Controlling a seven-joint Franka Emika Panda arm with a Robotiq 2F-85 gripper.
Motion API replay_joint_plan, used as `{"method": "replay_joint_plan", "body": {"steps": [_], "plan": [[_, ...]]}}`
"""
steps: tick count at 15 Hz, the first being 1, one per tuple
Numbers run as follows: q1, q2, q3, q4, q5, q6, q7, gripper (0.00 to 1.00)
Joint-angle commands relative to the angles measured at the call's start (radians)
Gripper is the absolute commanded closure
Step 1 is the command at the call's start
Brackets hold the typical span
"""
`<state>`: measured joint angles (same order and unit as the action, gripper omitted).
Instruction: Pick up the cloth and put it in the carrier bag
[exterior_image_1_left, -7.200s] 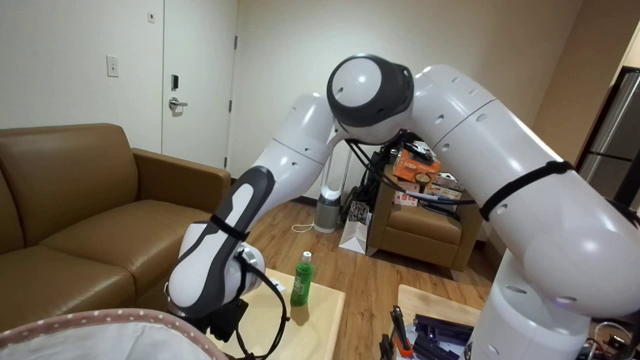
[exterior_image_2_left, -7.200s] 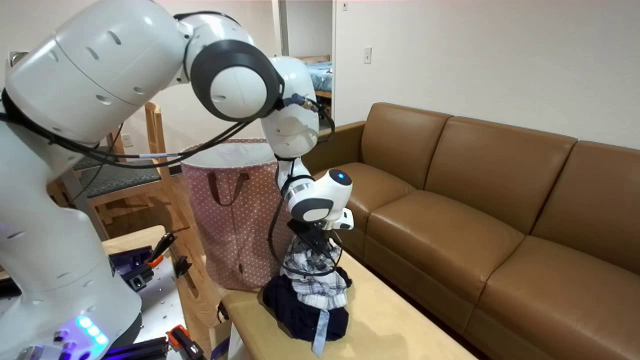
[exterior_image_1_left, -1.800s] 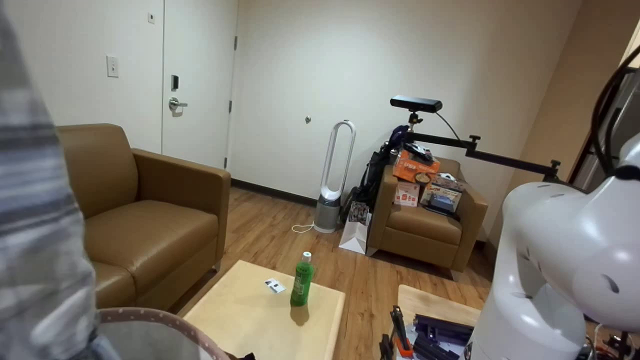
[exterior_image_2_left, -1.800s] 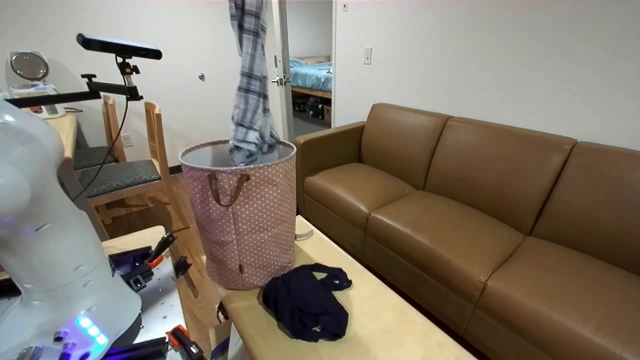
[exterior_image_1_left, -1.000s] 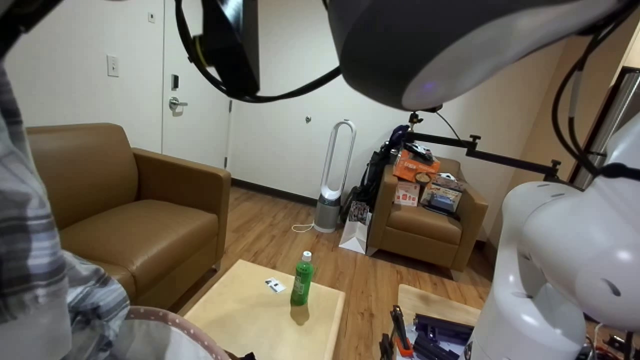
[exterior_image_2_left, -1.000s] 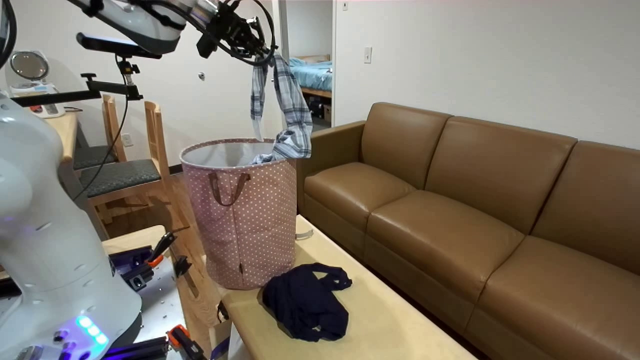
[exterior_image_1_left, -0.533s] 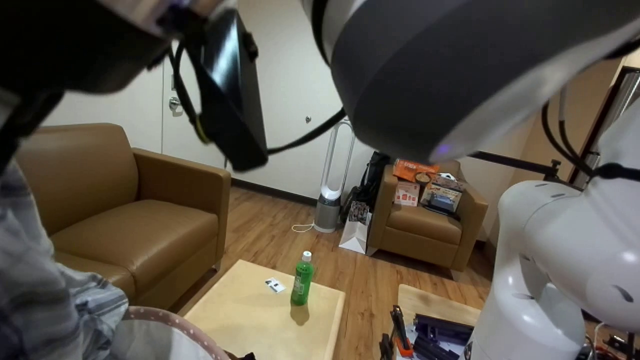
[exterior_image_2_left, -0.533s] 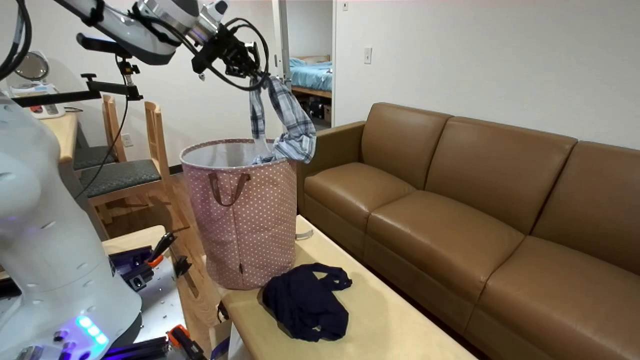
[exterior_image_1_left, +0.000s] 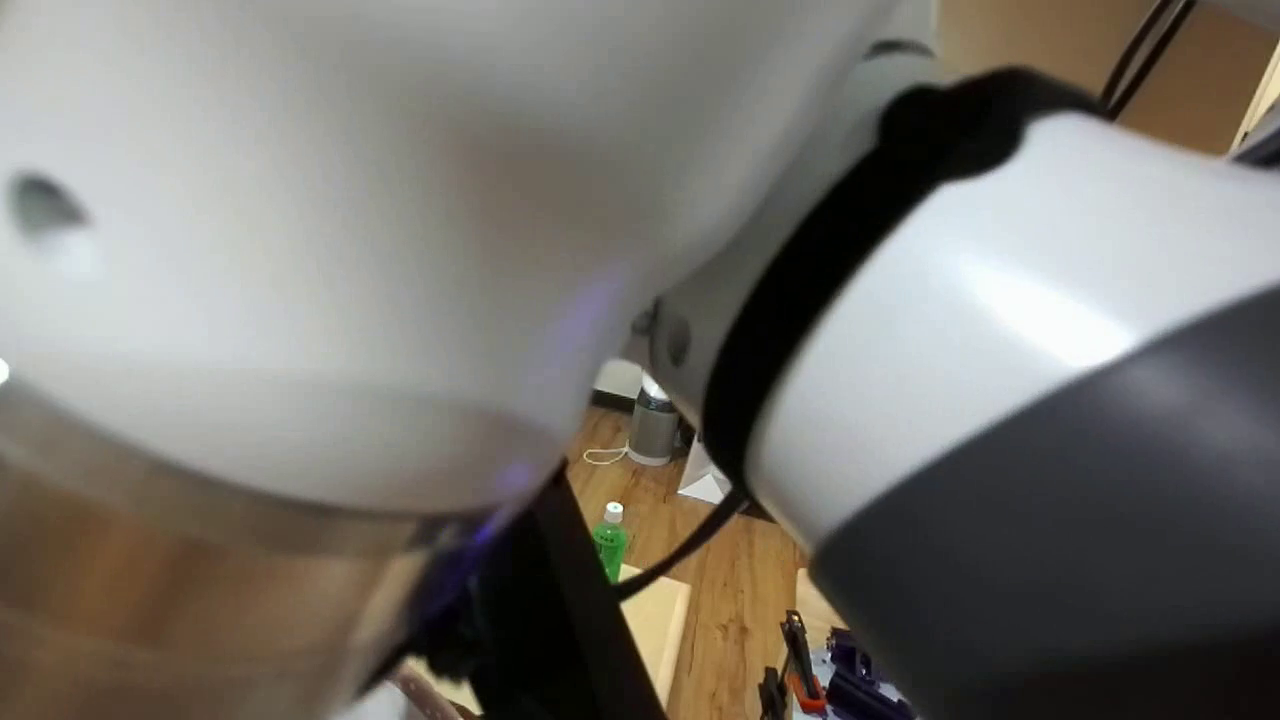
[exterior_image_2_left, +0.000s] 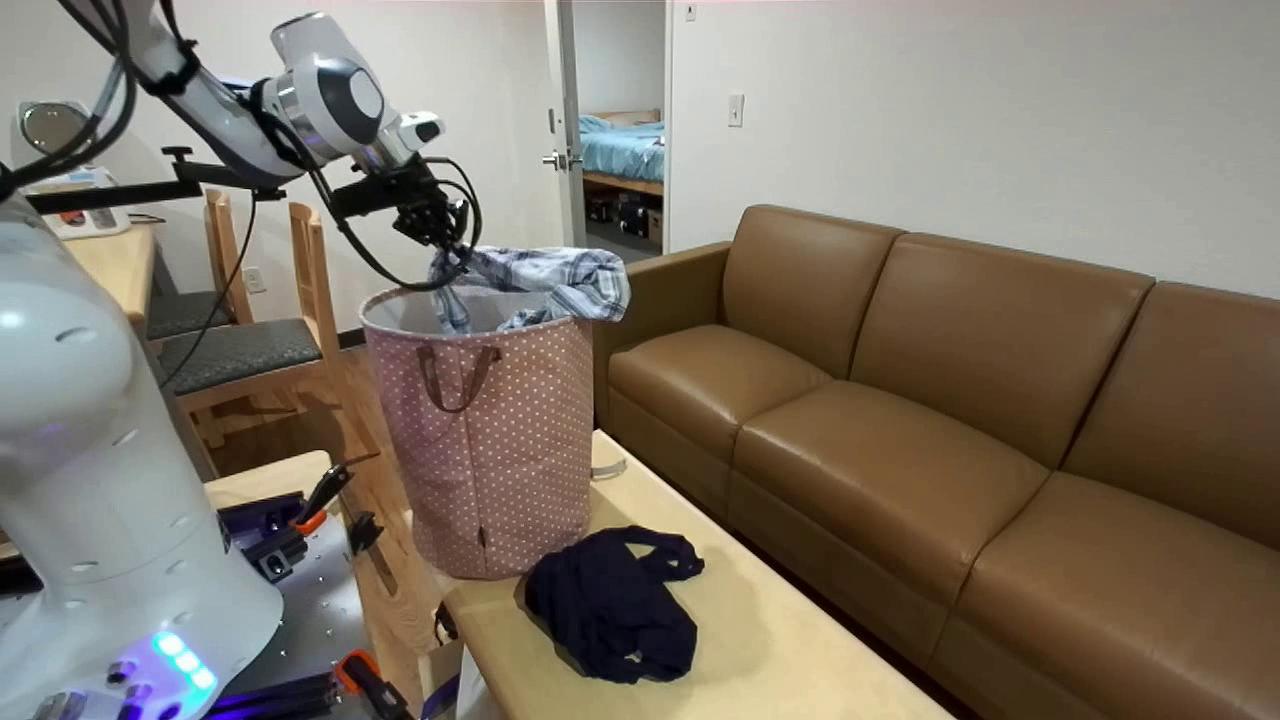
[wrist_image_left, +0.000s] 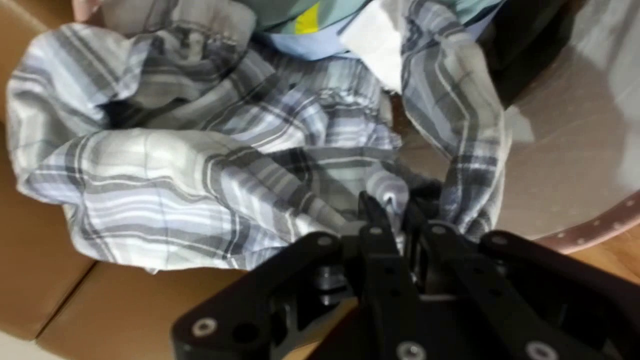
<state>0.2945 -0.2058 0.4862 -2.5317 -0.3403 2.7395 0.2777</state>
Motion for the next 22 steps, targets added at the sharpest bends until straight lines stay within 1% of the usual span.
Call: {"method": "replay_joint_plan", "body": {"steps": [1,2,3,5,7,8,9,10,11,12,13,14,16,18,20,21,22], "plan": [[0.119,0.034,-0.050,-0.034,0.223,0.021,-0.146,0.93],[0.159,0.049,-0.069,-0.043,0.313,0.031,-0.206,0.93],[0.213,0.077,-0.114,-0.054,0.397,0.044,-0.267,0.93],[0.278,0.127,-0.174,-0.054,0.570,0.020,-0.387,0.93],[0.430,0.201,-0.306,-0.016,0.740,0.043,-0.528,0.93],[0.462,0.199,-0.332,0.004,0.824,-0.015,-0.586,0.93],[0.441,0.188,-0.332,-0.003,0.901,-0.044,-0.647,0.93],[0.434,0.172,-0.335,-0.022,0.981,-0.046,-0.717,0.93],[0.354,0.175,-0.283,-0.039,1.028,-0.019,-0.790,0.93],[0.329,0.187,-0.286,-0.043,1.004,-0.007,-0.780,0.93],[0.295,0.194,-0.282,-0.054,0.954,0.005,-0.755,0.93],[0.262,0.200,-0.276,-0.068,0.860,0.019,-0.686,0.93],[0.200,0.213,-0.266,-0.073,0.752,0.020,-0.642,0.93],[0.137,0.232,-0.257,-0.072,0.609,0.025,-0.567,0.93],[0.100,0.252,-0.256,-0.057,0.467,0.009,-0.487,0.93],[0.089,0.258,-0.253,-0.051,0.419,0.010,-0.454,0.93],[0.082,0.265,-0.242,-0.043,0.427,0.014,-0.469,0.93]]}}
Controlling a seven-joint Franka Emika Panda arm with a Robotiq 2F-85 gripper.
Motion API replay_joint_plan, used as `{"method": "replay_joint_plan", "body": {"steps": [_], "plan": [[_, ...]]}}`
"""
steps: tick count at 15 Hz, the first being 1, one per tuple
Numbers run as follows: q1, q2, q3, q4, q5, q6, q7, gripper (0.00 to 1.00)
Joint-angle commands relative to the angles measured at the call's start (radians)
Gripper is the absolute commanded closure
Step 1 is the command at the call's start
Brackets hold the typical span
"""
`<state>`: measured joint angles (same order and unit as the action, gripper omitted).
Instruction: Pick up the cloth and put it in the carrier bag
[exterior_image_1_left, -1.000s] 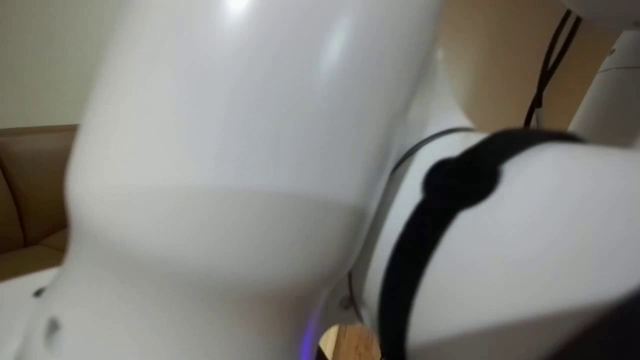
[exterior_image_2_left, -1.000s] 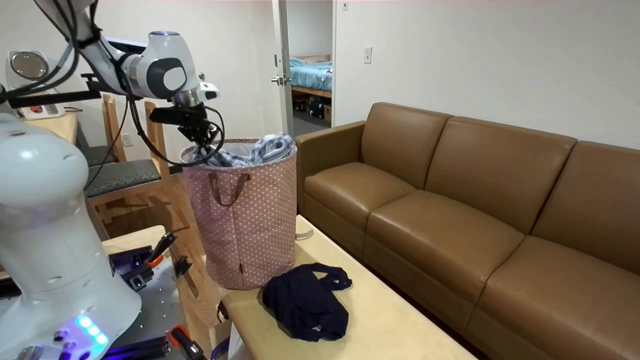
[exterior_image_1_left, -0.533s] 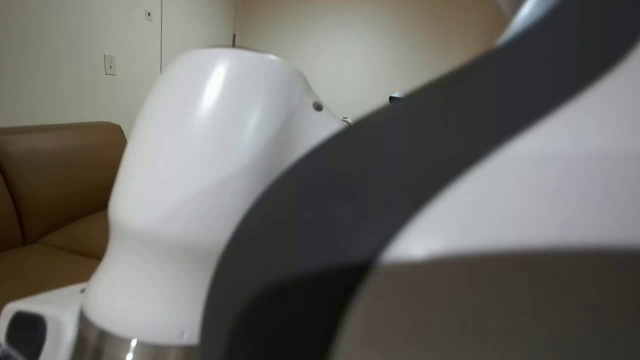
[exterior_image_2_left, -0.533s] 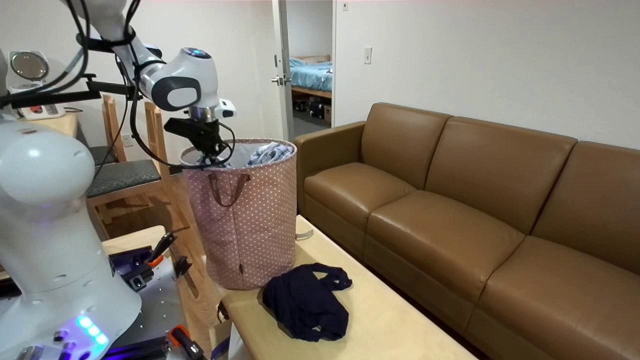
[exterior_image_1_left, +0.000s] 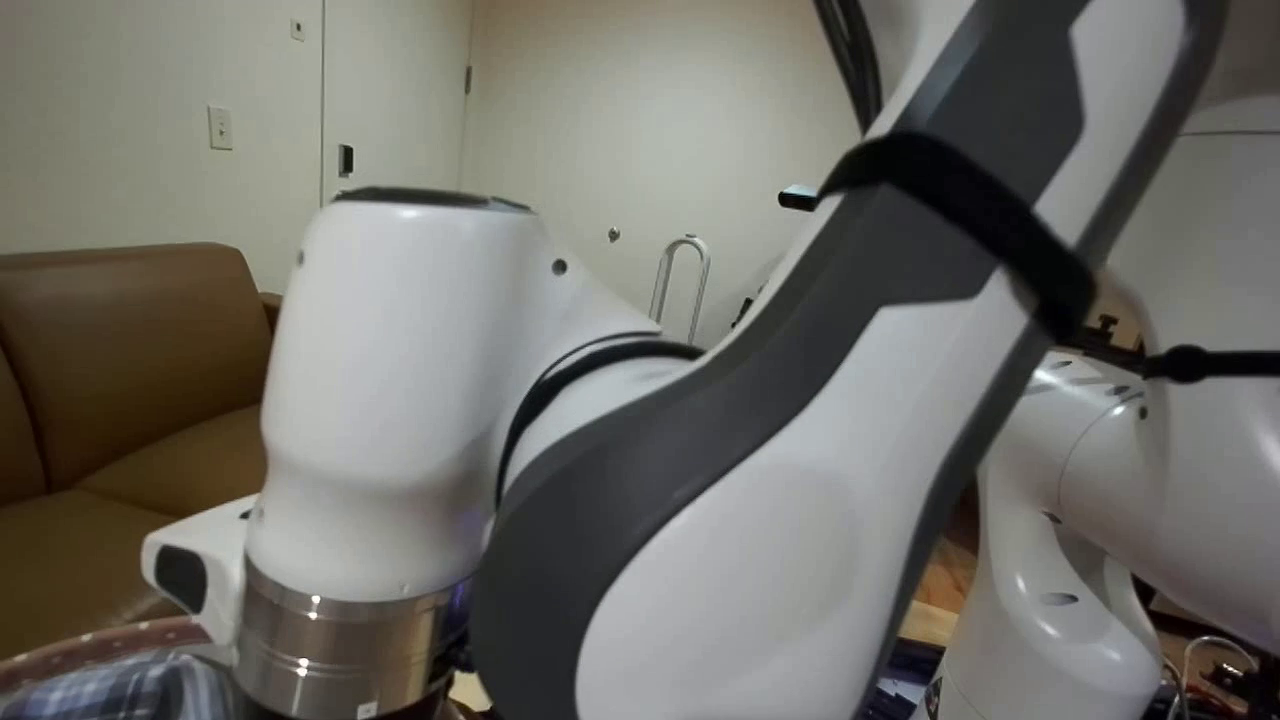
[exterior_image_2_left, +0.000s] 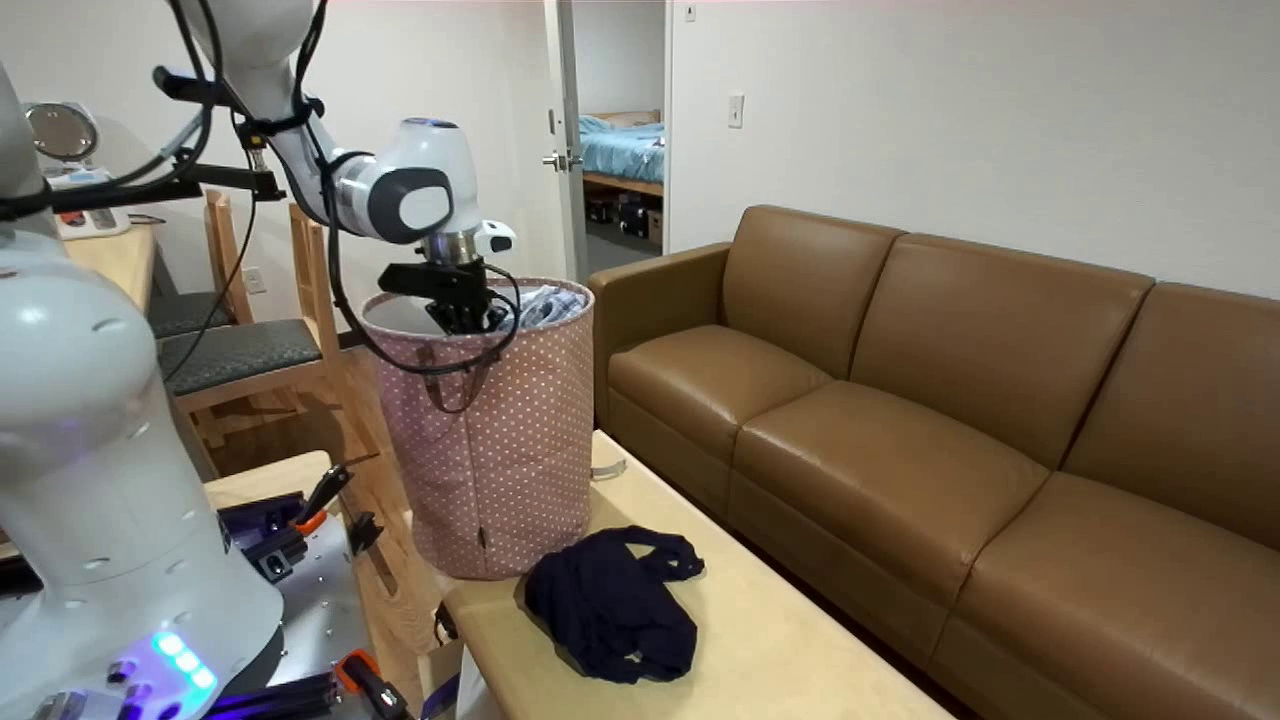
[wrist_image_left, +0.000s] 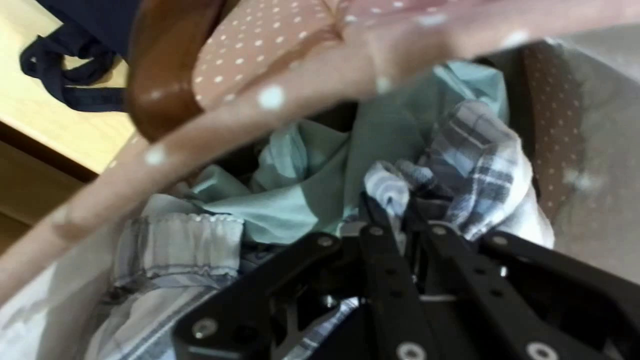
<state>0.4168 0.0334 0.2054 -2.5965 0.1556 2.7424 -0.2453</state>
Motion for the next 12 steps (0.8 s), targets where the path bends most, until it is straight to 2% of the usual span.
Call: {"method": "replay_joint_plan", "body": {"steps": [1,5,7,10,12], "plan": [[-0.053,0.006,0.046,0.004,-0.037,-0.001,0.025,0.90],[-0.059,0.017,0.058,0.017,-0.046,-0.001,0.027,0.92],[-0.063,0.028,0.074,0.038,0.005,-0.046,-0.011,0.93],[-0.074,0.113,0.101,0.075,0.072,-0.062,-0.081,0.93],[-0.095,0.166,0.114,0.095,0.075,-0.031,-0.115,0.93]]}}
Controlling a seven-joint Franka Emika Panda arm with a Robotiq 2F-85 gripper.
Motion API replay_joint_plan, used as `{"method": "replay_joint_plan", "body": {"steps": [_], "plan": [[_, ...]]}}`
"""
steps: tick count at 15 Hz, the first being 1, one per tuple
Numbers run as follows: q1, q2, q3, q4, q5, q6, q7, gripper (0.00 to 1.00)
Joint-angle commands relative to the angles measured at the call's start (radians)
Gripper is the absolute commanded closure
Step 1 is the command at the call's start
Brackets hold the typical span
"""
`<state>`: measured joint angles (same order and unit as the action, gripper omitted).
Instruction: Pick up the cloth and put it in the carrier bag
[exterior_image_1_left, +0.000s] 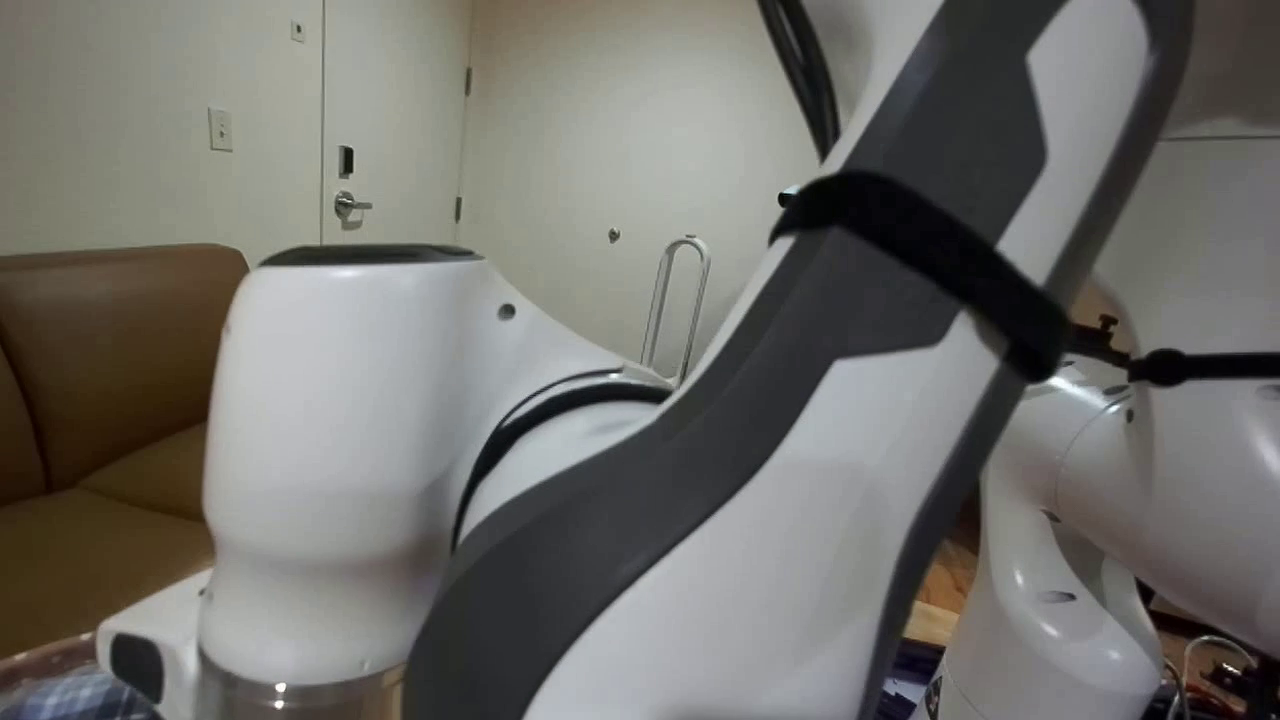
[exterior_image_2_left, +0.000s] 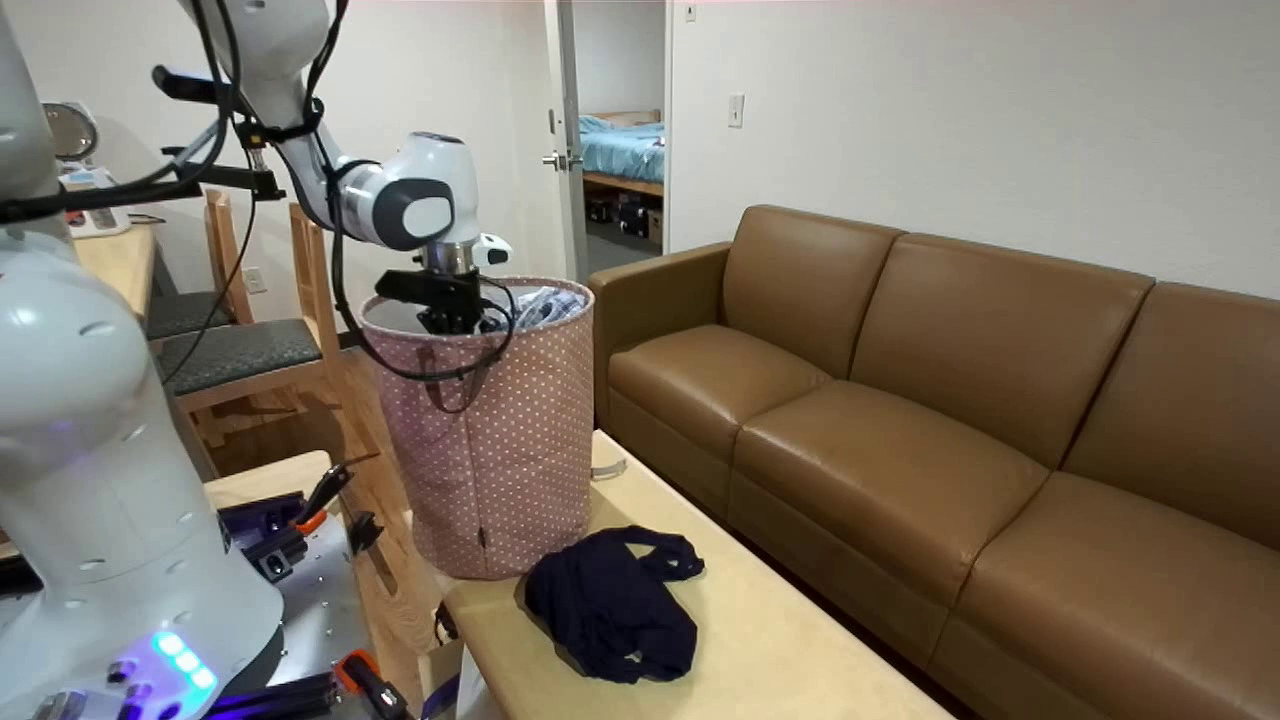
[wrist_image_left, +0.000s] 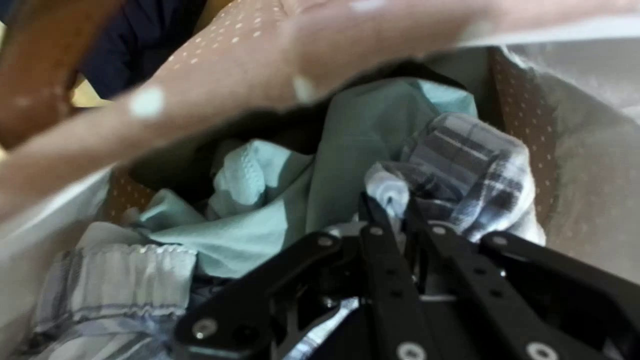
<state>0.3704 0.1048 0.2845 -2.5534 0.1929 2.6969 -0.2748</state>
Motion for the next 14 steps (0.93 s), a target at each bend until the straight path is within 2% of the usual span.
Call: {"method": "replay_joint_plan", "body": {"steps": [1,2,3,10,11,12,14], "plan": [[-0.059,0.112,0.042,0.060,0.029,0.025,-0.088,0.93],[-0.071,0.121,0.046,0.066,0.016,0.031,-0.083,0.93],[-0.063,0.082,0.049,0.039,-0.010,0.014,-0.025,0.90],[-0.084,0.120,0.057,0.065,-0.012,0.019,-0.036,0.90],[-0.084,0.120,0.058,0.065,-0.012,0.019,-0.036,0.92],[-0.089,0.126,0.066,0.073,-0.003,0.009,-0.052,0.65],[-0.090,0.123,0.072,0.076,-0.005,-0.002,-0.043,0.60]]}}
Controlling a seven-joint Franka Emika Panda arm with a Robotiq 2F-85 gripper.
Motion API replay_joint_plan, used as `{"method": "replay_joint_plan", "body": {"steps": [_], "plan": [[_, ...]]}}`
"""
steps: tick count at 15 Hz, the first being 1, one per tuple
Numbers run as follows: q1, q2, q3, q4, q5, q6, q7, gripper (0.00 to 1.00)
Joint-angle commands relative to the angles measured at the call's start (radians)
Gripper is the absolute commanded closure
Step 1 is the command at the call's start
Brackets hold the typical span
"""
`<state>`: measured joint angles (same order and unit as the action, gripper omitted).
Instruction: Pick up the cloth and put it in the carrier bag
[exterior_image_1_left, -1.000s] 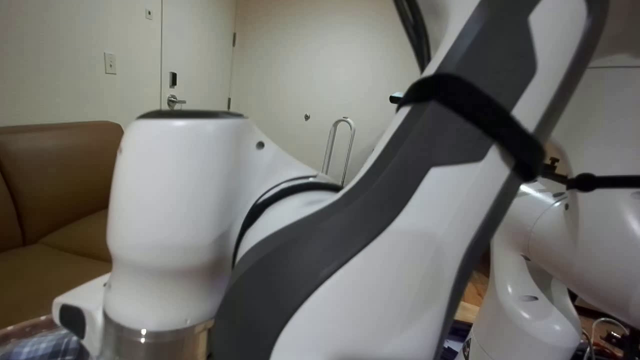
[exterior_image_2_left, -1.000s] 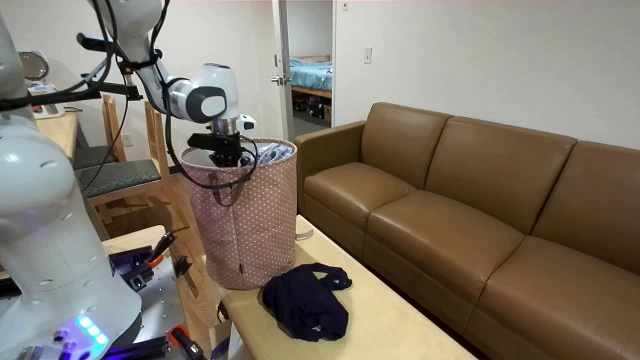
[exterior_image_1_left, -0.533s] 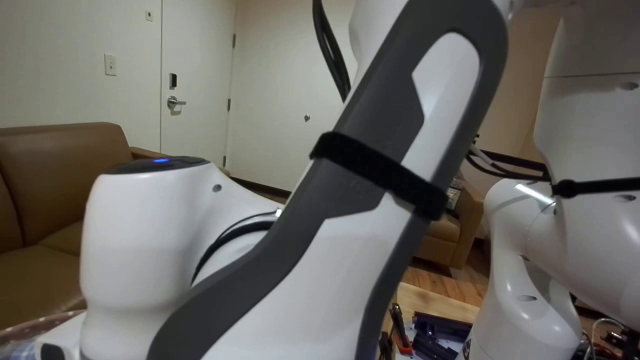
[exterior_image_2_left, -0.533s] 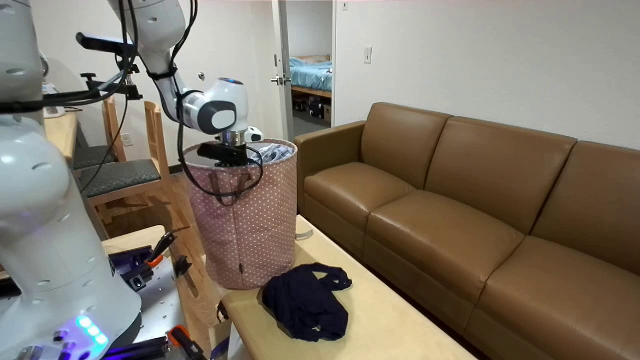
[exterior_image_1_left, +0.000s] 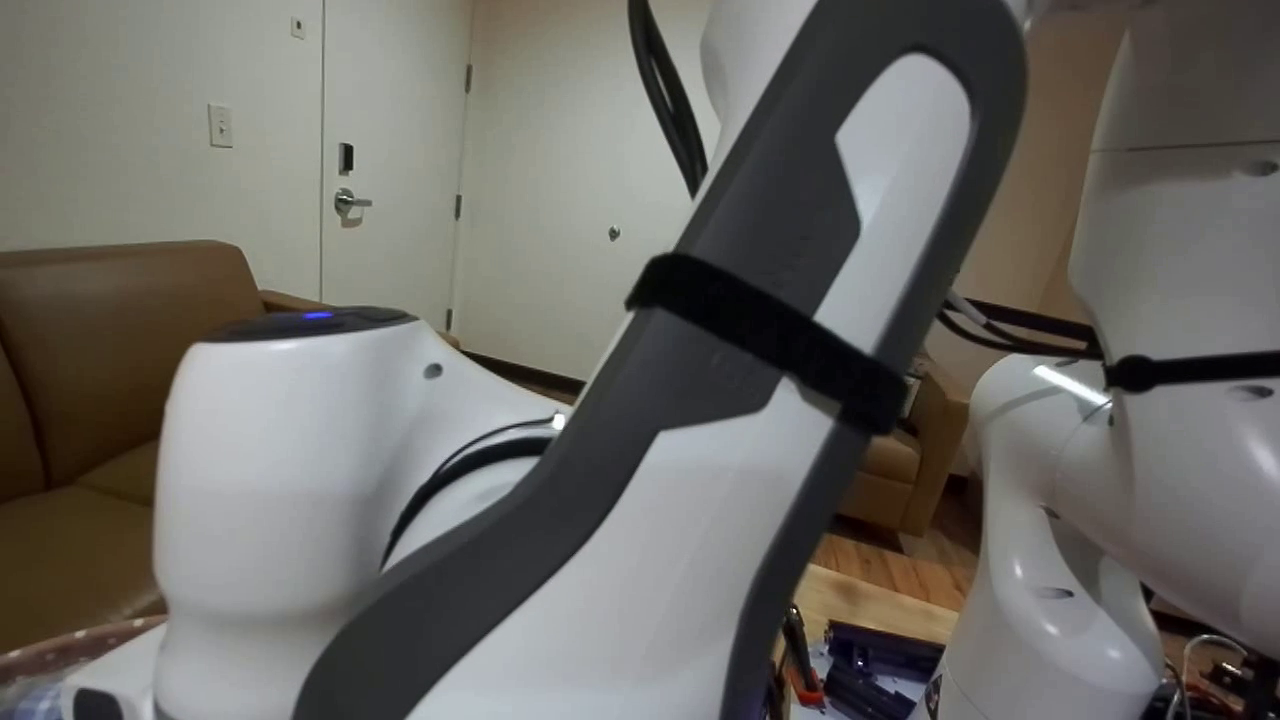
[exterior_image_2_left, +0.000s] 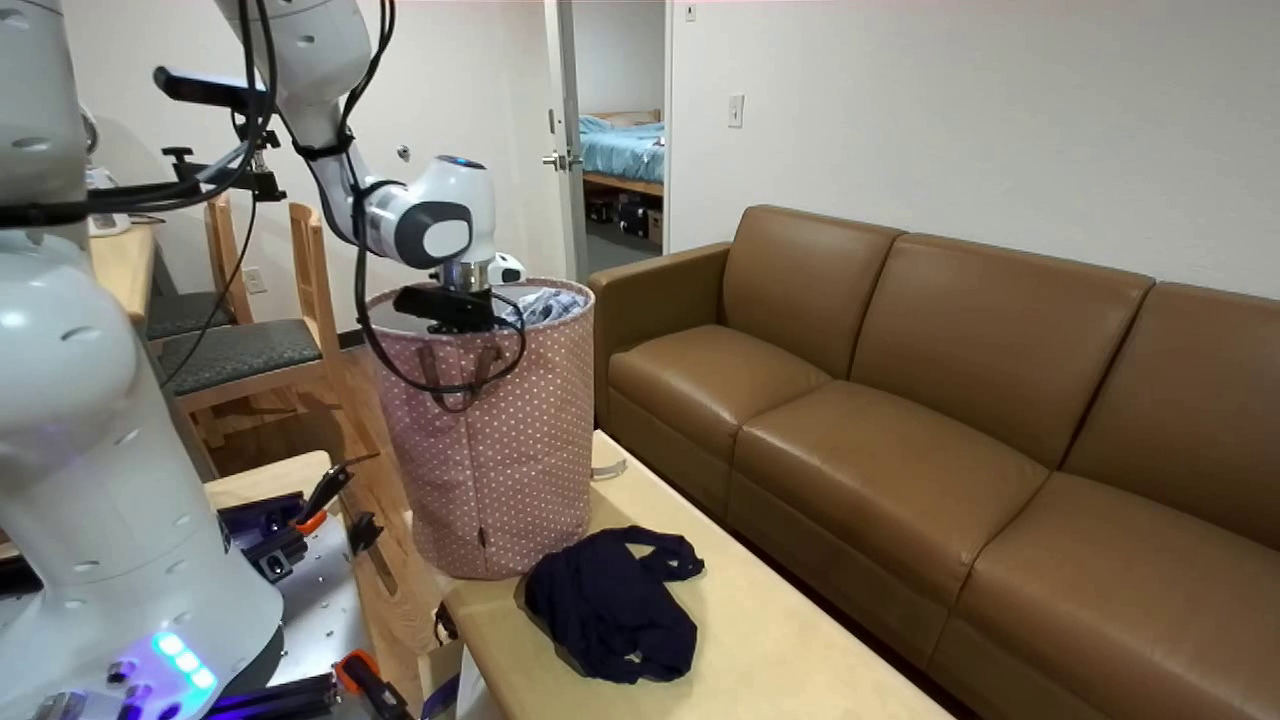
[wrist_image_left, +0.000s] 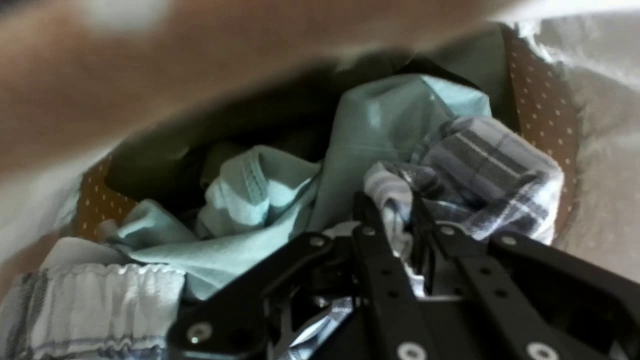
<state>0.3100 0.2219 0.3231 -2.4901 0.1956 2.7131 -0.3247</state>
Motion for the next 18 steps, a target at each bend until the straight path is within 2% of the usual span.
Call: {"method": "replay_joint_plan", "body": {"steps": [1,9,15,18], "plan": [[-0.030,-0.003,0.037,0.007,-0.009,-0.013,0.009,0.53],[-0.011,-0.172,0.045,-0.044,-0.023,-0.007,0.061,0.03],[0.004,-0.360,0.020,-0.085,-0.036,-0.038,0.120,0.00],[0.003,-0.484,0.001,-0.115,-0.067,-0.106,0.186,0.00]]}}
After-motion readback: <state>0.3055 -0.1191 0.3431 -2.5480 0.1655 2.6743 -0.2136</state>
